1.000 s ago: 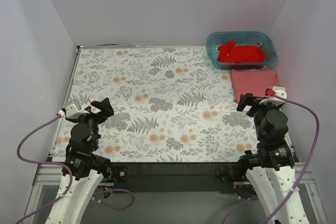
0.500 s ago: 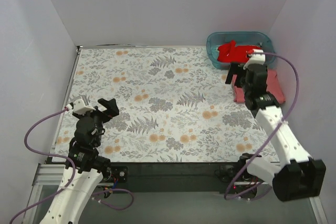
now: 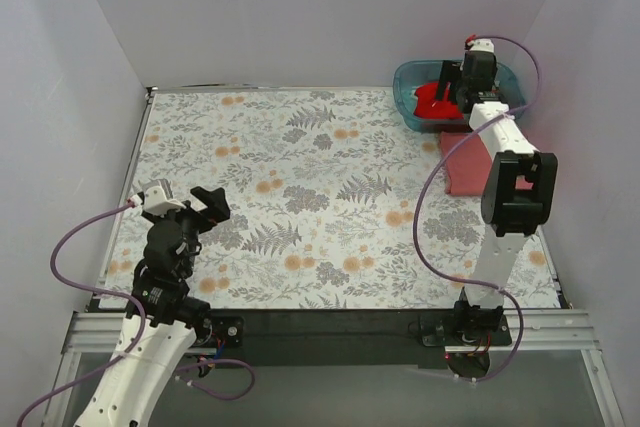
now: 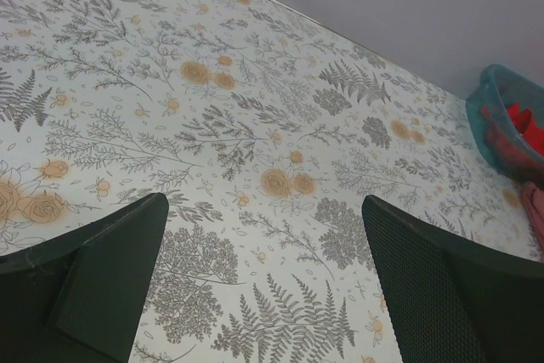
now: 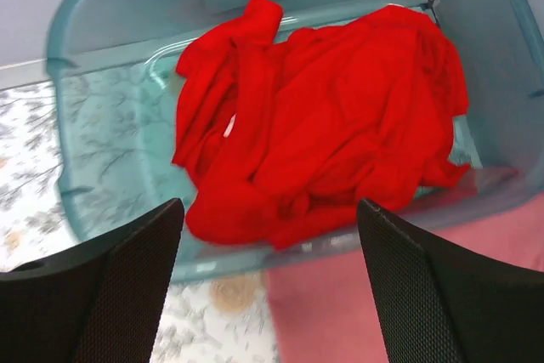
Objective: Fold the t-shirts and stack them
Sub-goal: Grab the tshirt from the pile
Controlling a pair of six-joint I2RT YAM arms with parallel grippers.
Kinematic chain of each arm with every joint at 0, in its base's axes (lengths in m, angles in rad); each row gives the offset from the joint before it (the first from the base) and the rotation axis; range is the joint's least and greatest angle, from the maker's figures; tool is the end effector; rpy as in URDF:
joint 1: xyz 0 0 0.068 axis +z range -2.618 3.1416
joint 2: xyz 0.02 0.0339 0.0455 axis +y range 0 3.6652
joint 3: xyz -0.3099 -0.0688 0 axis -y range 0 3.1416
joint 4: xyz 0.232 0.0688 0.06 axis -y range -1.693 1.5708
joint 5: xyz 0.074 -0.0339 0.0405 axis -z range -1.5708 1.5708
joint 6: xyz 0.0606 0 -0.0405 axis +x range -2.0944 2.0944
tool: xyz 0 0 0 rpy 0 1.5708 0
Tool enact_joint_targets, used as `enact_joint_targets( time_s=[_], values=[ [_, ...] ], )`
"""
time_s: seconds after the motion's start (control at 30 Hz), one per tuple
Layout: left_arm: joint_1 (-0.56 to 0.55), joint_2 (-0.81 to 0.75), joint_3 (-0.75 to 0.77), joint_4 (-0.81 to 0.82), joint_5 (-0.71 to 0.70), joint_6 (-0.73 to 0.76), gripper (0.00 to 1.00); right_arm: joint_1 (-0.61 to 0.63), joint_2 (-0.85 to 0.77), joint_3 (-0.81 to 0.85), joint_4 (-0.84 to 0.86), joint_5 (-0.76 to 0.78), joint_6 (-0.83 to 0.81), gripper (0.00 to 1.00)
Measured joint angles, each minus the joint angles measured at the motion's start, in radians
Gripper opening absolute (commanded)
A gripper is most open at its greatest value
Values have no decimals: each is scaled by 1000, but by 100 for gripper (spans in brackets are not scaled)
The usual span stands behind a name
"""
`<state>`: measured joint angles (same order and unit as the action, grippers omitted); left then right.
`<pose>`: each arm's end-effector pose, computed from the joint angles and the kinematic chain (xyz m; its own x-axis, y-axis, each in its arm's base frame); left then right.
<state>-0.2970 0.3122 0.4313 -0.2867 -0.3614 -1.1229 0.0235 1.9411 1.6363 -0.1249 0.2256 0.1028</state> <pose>0.0801 -0.0021 0.2740 -0.0153 -0.8770 -0.4802 -0.1696 0.4755 -0.8632 0.4926 -0.0020 0.3346 -0.3958 0.0907 -0.9139 0.2222 0.9750 0.0006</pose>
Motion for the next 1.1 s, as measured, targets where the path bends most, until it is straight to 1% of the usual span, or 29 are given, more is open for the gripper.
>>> enact_joint_targets(
  time_s=[0.27,0.33,0.37,0.47,0.53,0.6,0.63,0.67,0.8,0.9,1.0,1.1],
  values=[
    [0,50,-1,4,31,9,98,-18,354,327,-33,-16,-40,87],
    [0,50,-1,6,38,12,97,-22,426,386,-33,-32,-50,87],
    [0,51,-1,8,42,13,97,-23,457,404,-34,-44,-55,85],
    [0,57,-6,19,48,16,96,-28,525,430,-46,-73,-64,75],
    [0,66,-12,21,53,17,96,-33,553,431,-44,-85,-68,55],
    [0,77,-14,21,60,19,95,-39,568,449,-35,-101,-79,31],
    [0,80,-14,22,60,19,95,-42,570,455,-36,-109,-82,6],
    [0,83,-14,23,63,19,95,-44,570,460,-36,-117,-87,1],
    [0,84,-14,27,68,19,95,-54,566,466,-39,-143,-84,1],
    [0,82,-14,26,73,24,95,-55,531,459,-60,-153,-88,1],
    [0,73,-14,26,77,27,94,-52,426,418,-71,-154,-111,1],
    [0,57,-14,26,78,27,94,-43,248,371,-79,-146,-140,1]
  ],
)
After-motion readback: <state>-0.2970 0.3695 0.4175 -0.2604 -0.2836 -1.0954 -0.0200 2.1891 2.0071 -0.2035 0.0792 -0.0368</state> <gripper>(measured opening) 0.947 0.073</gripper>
